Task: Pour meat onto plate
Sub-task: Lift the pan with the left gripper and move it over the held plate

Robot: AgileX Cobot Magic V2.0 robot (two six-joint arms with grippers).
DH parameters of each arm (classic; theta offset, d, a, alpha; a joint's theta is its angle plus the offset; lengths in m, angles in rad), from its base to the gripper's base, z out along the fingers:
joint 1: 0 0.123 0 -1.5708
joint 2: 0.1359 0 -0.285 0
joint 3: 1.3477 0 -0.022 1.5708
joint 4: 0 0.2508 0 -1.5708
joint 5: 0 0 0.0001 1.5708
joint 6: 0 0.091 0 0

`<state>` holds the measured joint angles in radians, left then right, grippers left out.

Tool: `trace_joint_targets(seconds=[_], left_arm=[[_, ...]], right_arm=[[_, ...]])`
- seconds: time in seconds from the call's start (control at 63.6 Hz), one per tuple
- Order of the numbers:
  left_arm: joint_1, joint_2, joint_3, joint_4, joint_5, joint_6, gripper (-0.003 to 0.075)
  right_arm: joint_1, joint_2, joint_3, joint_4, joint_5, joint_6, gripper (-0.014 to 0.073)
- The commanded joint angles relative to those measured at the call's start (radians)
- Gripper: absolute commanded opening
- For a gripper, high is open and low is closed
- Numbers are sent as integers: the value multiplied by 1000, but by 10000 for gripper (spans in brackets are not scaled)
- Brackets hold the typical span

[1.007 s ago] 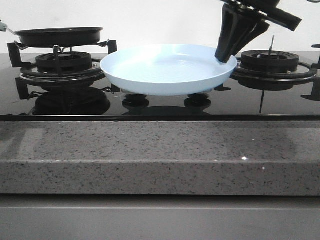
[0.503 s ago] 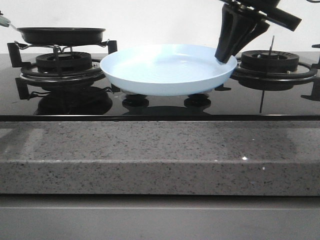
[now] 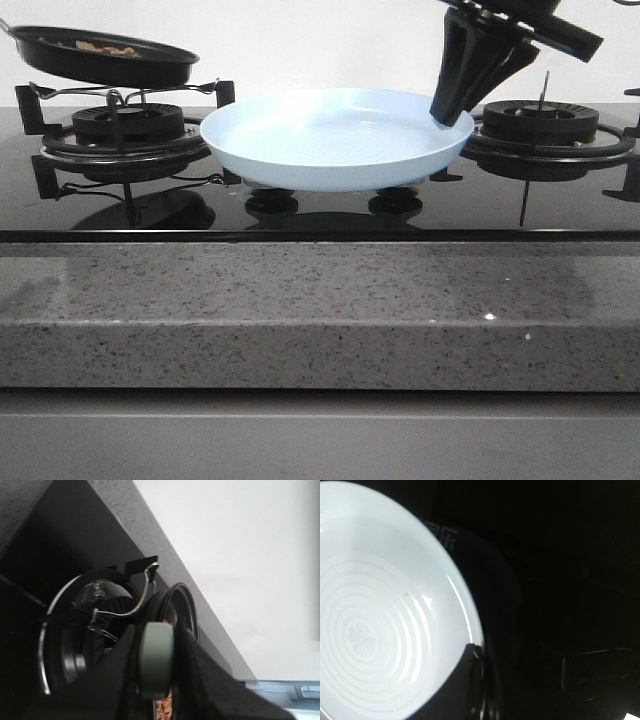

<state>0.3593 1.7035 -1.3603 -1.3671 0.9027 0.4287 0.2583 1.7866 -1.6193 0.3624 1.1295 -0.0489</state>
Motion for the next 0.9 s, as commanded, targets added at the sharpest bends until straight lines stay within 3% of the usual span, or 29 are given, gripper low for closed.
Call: trace_joint_targets(seconds=[0.0,0.252,0.378,0.535,0.708,0.881], left_arm=[[2,-69,-29,-142,60,19,-20],[-10,-109,-29,-226,146,68,-20],[-67,-156,-29,-210,167,115,-20],[-160,-203,-29,-186,108,142,-20],[-269,-226,-29,-61,48,152,-20],[-371,-236,-29,-22,-34,235,-20]], right_arm=[[-1,-60,-24,31,-20,-10,-58],[-1,-60,-24,31,-20,-10,-58],[-1,-60,-24,31,-20,-10,-58],[-1,-60,-24,31,-19,-10,-58],[-1,-60,-24,31,-19,-10,-58],[-1,-60,-24,31,-19,-10,-58]])
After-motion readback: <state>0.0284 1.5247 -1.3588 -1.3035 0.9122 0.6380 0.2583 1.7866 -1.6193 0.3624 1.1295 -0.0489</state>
